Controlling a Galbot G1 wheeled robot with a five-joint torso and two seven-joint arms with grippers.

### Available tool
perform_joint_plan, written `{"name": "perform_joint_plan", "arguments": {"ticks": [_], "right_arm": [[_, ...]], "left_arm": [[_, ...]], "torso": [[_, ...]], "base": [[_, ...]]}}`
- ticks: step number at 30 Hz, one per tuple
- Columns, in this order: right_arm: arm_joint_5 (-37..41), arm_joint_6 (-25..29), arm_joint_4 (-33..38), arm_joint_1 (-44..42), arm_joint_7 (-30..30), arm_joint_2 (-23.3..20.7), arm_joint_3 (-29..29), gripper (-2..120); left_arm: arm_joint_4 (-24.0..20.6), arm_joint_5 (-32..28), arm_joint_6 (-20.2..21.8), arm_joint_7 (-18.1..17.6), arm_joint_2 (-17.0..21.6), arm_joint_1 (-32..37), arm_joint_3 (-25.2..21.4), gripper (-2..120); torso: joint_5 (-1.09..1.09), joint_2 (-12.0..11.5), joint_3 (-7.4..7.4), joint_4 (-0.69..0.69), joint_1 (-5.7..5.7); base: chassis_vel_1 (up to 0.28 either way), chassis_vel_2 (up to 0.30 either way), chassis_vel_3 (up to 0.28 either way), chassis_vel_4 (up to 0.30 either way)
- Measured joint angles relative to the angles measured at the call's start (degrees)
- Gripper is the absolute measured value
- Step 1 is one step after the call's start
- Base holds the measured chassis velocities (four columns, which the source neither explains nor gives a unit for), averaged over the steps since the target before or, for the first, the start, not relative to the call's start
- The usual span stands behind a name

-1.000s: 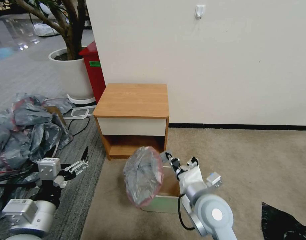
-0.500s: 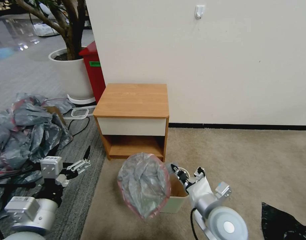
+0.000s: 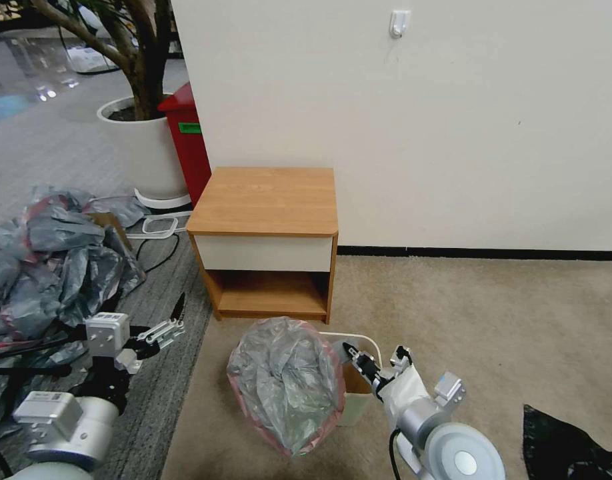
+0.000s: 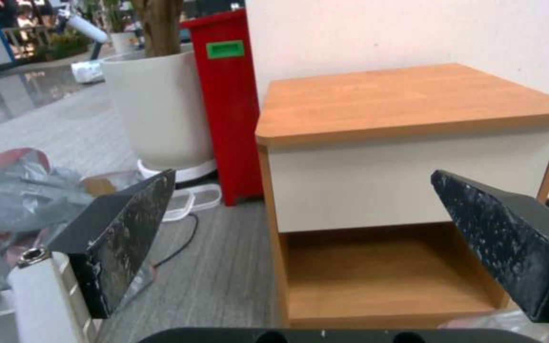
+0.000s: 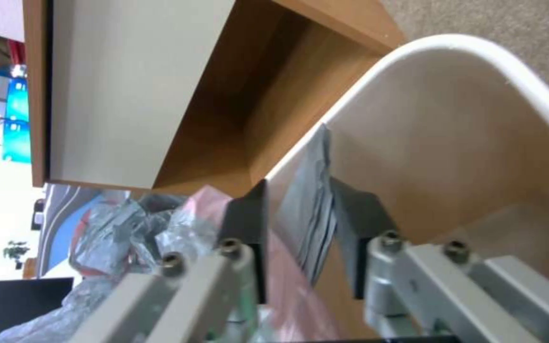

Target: Pick up the garbage bag from the table and place it over the trash can.

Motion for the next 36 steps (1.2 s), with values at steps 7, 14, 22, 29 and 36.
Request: {"name": "perform_joint_plan", "arguments": {"ticks": [7, 14, 22, 29, 36], "right_arm": [[-0.57, 0.44, 1.58, -1.15, 0.70, -0.84, 1.84, 53], [-1.08, 0.80, 4.63, -2.51, 1.26, -1.23, 4.26, 80], [-5.23, 1.24, 6.85, -3.71, 1.22, 0.50, 5.12, 100], [-6.51, 1.81, 7.28, -4.29, 1.17, 1.71, 6.75, 100], [-7.32, 2.06, 7.34, -4.56, 1.24, 2.12, 7.98, 100]], "left_arm": [[0.00, -0.32, 0.64, 0.02, 0.04, -0.29, 0.37, 100], [0.00, -1.48, 3.93, 0.01, 1.34, -1.18, 2.81, 100], [0.62, -0.91, 10.54, -0.39, 7.79, -5.81, 11.00, 100], [6.63, 1.13, 13.09, -4.09, 9.36, -12.39, 20.99, 100], [12.87, 1.45, 13.53, -5.61, 9.33, -17.01, 26.96, 100]], "torso": [[0.00, 0.00, 0.00, 0.00, 0.00], [0.01, 0.00, 0.00, 0.02, -0.01], [0.02, 0.00, 0.00, -0.01, 0.00], [0.00, 0.00, 0.00, 0.00, 0.00], [0.00, 0.00, 0.00, 0.00, 0.00]], "base": [[0.000, 0.000, 0.000, 0.000], [0.000, 0.000, 0.000, 0.000], [0.000, 0.000, 0.000, 0.000], [0.000, 0.000, 0.000, 0.000], [0.000, 0.000, 0.000, 0.000]]}}
